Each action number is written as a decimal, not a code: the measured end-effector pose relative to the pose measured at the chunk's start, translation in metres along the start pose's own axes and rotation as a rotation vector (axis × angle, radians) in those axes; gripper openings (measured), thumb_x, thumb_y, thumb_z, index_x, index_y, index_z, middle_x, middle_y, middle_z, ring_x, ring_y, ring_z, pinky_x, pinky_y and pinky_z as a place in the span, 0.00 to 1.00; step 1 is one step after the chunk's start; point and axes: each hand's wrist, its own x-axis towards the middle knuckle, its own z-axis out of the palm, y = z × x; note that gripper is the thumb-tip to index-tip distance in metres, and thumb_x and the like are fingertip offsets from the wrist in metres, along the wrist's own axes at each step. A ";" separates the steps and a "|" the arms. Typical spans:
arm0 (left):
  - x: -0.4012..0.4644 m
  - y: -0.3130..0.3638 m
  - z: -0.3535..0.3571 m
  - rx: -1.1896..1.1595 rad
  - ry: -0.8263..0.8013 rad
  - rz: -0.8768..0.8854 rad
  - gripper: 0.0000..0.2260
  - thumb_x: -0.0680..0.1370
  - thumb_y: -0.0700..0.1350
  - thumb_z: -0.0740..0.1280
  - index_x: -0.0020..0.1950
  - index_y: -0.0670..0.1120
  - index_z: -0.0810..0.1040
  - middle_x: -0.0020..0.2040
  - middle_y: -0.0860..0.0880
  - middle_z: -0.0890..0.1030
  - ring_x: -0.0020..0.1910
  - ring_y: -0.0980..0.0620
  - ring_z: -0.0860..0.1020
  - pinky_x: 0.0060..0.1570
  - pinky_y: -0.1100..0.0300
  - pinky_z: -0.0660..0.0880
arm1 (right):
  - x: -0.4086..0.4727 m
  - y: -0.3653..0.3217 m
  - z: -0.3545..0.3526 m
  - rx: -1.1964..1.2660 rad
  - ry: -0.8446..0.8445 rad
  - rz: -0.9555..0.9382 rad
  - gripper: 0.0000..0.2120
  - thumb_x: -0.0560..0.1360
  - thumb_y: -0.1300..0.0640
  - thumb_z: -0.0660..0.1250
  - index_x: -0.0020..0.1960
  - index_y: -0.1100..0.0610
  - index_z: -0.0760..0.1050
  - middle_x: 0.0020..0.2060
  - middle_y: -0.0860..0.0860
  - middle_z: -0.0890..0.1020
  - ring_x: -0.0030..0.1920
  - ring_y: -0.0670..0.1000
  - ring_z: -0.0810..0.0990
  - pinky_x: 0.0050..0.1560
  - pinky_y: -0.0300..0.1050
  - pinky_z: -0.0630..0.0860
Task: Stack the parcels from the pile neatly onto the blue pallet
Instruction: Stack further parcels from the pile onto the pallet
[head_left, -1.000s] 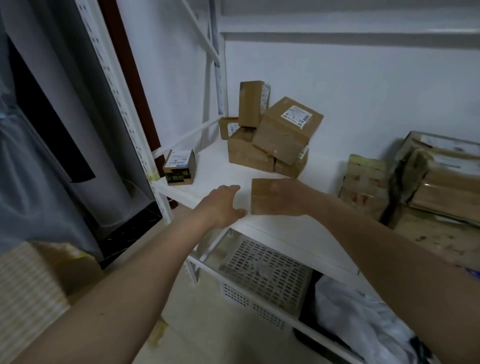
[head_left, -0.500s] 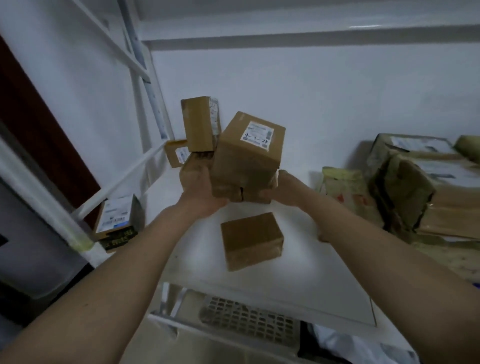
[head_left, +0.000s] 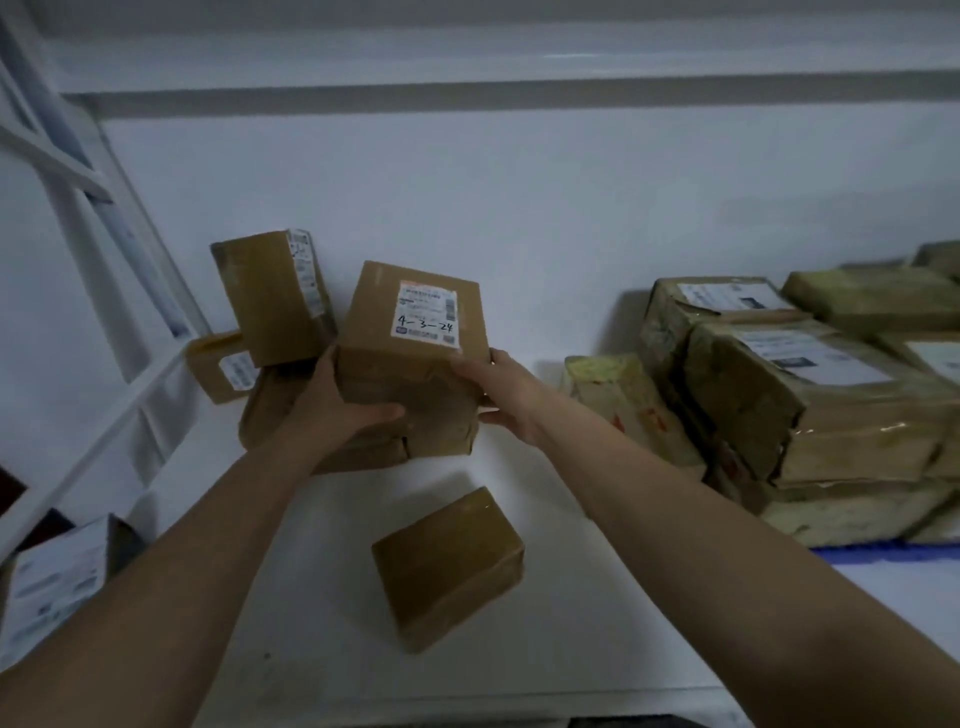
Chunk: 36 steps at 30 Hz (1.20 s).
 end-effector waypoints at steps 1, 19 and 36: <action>0.000 0.002 -0.001 -0.057 -0.045 -0.009 0.49 0.64 0.49 0.80 0.78 0.52 0.55 0.72 0.49 0.68 0.69 0.48 0.67 0.60 0.58 0.66 | -0.001 -0.001 0.001 0.010 0.021 0.006 0.08 0.77 0.52 0.65 0.55 0.51 0.70 0.44 0.45 0.80 0.37 0.42 0.81 0.26 0.31 0.74; -0.025 0.130 0.056 -0.442 -0.475 0.309 0.48 0.65 0.43 0.79 0.76 0.51 0.51 0.64 0.54 0.74 0.61 0.56 0.74 0.56 0.64 0.73 | -0.094 -0.090 -0.100 -0.071 0.557 -0.264 0.22 0.78 0.49 0.63 0.69 0.54 0.64 0.60 0.53 0.77 0.58 0.53 0.76 0.59 0.52 0.74; -0.070 0.266 0.222 -0.606 -0.514 0.232 0.43 0.62 0.62 0.73 0.73 0.55 0.59 0.67 0.54 0.74 0.65 0.52 0.73 0.69 0.47 0.66 | -0.147 -0.099 -0.307 -0.140 0.602 -0.237 0.17 0.76 0.38 0.59 0.57 0.48 0.69 0.54 0.50 0.76 0.55 0.52 0.74 0.55 0.51 0.71</action>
